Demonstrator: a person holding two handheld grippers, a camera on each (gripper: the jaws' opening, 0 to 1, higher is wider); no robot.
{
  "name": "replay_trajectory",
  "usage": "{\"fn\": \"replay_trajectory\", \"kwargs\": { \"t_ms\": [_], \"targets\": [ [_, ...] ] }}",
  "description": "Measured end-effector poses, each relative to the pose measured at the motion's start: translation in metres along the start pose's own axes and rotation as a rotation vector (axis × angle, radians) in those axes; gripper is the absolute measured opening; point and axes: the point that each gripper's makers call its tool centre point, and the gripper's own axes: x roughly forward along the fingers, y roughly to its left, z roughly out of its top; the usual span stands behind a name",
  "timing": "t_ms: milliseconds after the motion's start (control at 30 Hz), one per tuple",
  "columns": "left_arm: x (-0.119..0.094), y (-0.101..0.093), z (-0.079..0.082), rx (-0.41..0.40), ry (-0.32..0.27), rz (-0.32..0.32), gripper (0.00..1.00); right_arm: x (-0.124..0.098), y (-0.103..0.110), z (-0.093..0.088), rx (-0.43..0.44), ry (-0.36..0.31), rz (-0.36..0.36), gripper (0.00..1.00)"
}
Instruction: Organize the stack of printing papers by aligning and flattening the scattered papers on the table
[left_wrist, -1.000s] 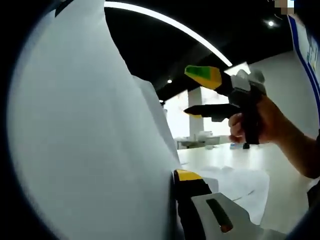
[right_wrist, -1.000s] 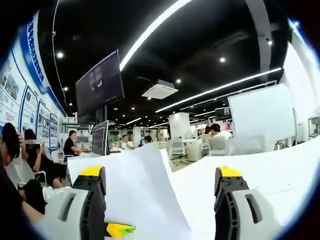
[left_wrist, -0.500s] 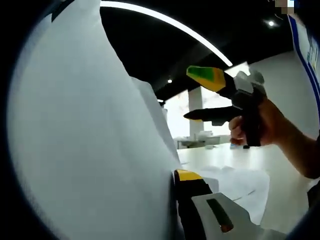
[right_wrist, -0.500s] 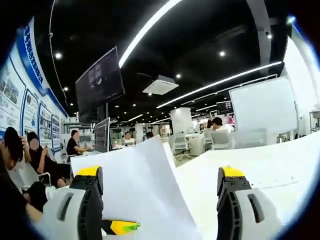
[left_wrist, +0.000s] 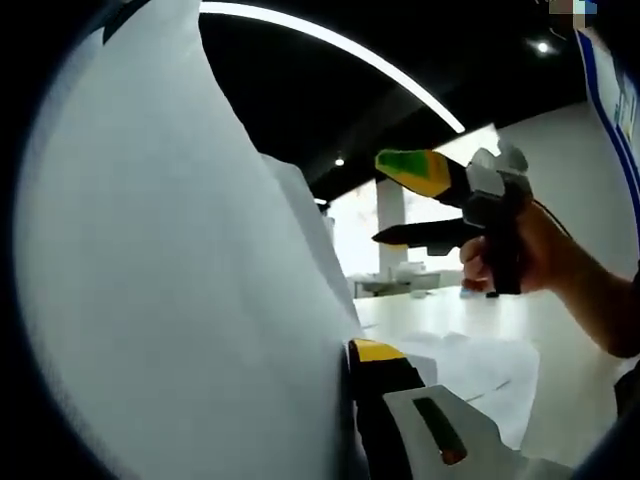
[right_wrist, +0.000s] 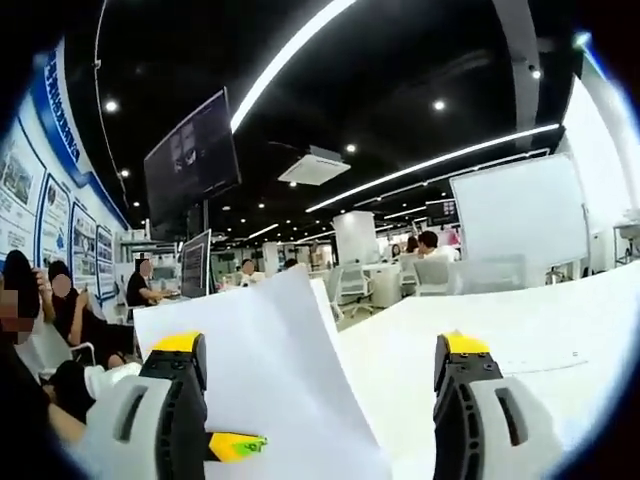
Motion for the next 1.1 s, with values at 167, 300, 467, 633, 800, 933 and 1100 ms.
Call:
{"fn": "replay_trajectory", "kwargs": {
  "t_ms": [167, 300, 467, 633, 800, 933, 1100],
  "targets": [
    [0.000, 0.000, -0.001, 0.000, 0.002, 0.000, 0.09, -0.001, 0.001, 0.000, -0.016, 0.002, 0.000, 0.90],
    [0.000, 0.000, -0.001, -0.003, 0.003, 0.003, 0.09, -0.001, -0.001, -0.005, -0.023, 0.019, -0.005, 0.89],
    [0.000, 0.001, -0.002, -0.009, 0.005, 0.007, 0.09, -0.002, -0.005, -0.009, -0.013, 0.028, -0.012, 0.89],
    [0.000, 0.001, -0.002, -0.009, 0.007, 0.008, 0.09, -0.005, -0.012, -0.011, -0.012, 0.038, -0.025, 0.89],
    [0.001, 0.000, -0.003, -0.009, 0.008, 0.008, 0.09, -0.008, -0.016, -0.011, -0.012, 0.041, -0.033, 0.89],
    [0.001, -0.001, -0.002, -0.007, 0.007, 0.007, 0.09, -0.010, -0.017, -0.010, -0.012, 0.038, -0.034, 0.89],
    [0.001, -0.001, -0.002, -0.006, 0.006, 0.006, 0.09, -0.014, -0.020, -0.011, -0.013, 0.036, -0.044, 0.89]
  ]
}}
